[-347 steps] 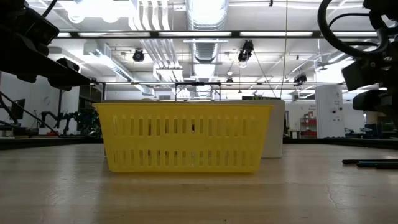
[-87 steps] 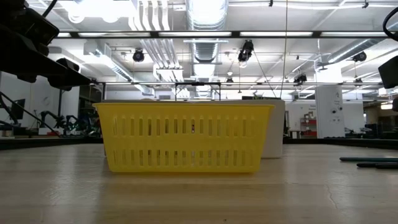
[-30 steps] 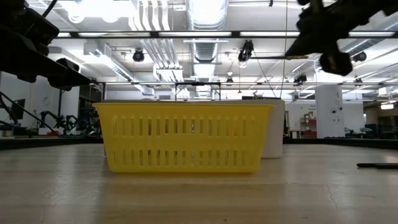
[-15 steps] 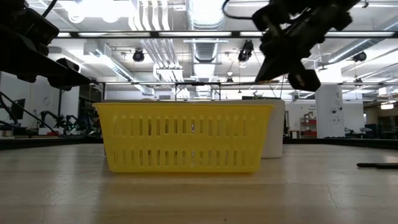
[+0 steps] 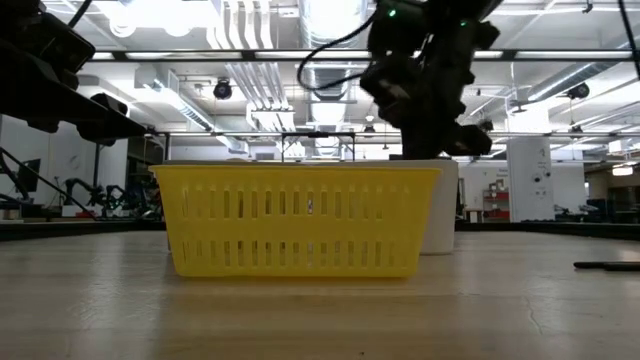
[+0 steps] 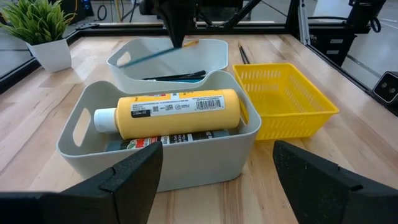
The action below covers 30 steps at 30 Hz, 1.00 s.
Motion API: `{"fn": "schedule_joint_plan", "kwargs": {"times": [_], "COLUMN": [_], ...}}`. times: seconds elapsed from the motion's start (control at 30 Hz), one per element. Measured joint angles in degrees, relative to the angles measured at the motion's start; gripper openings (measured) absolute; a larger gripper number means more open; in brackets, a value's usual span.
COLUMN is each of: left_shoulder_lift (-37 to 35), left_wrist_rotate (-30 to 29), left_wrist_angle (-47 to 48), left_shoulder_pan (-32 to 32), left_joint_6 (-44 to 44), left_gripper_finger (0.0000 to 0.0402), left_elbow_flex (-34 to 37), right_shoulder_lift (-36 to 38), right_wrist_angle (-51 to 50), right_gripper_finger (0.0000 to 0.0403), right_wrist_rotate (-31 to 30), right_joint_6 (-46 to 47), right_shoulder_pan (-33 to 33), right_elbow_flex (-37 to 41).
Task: Pick & Place Paint Supplies
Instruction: Put the gold paint brush into the white bin
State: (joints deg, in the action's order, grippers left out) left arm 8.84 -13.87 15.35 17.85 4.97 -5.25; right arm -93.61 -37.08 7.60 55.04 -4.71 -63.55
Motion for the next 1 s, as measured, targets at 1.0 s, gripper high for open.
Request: {"fn": "schedule_joint_plan", "kwargs": {"times": [1.0], "left_shoulder_lift": [0.0], "left_wrist_rotate": [0.0], "left_wrist_angle": [0.0], "left_shoulder_pan": [0.0], "left_joint_6": [0.0], "left_gripper_finger": [0.0306], "left_elbow_flex": [0.0], "right_shoulder_lift": [-10.4], "right_wrist_angle": [-4.0], "right_gripper_finger": [0.0075], "right_wrist_rotate": [-0.1], "right_joint_6": [-4.0], "right_shoulder_pan": [-0.8], "right_elbow_flex": [-6.1]}}
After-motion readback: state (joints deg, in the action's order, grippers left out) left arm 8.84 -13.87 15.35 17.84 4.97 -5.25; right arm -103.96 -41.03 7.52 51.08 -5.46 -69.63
